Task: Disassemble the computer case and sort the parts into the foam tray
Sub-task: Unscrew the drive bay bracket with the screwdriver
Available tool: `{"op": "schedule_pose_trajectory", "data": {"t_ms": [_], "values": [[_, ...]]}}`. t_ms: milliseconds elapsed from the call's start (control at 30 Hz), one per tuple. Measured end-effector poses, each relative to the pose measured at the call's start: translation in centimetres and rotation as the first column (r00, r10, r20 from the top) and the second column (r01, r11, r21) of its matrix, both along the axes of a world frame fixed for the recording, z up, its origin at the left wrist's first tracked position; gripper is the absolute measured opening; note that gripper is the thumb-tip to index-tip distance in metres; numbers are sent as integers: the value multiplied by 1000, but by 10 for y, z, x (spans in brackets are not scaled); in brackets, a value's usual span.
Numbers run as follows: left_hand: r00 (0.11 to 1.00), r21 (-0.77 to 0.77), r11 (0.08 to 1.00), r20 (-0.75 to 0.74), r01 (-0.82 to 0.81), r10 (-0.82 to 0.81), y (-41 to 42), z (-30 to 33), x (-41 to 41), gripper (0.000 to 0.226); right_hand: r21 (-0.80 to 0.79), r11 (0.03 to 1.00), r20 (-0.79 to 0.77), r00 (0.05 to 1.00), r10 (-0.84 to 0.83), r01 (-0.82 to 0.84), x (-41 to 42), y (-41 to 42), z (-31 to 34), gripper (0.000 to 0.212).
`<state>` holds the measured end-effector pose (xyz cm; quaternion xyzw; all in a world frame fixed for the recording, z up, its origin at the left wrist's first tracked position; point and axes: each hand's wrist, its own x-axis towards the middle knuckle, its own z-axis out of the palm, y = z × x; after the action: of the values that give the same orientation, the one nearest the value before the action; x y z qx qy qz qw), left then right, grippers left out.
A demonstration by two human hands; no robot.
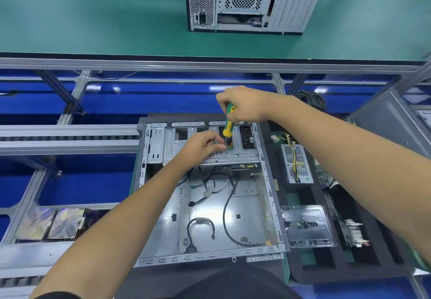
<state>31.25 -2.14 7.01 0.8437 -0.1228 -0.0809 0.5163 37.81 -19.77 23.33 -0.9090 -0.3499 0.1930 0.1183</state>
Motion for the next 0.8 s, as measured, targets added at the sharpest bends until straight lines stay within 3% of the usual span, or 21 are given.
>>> {"op": "schedule_pose_trajectory", "data": {"t_ms": [800], "values": [[1000,-11,1000,23,8,-8,0,3,-3,10,-29,998,41,997,59,-58,-4,10,4,13]]}}
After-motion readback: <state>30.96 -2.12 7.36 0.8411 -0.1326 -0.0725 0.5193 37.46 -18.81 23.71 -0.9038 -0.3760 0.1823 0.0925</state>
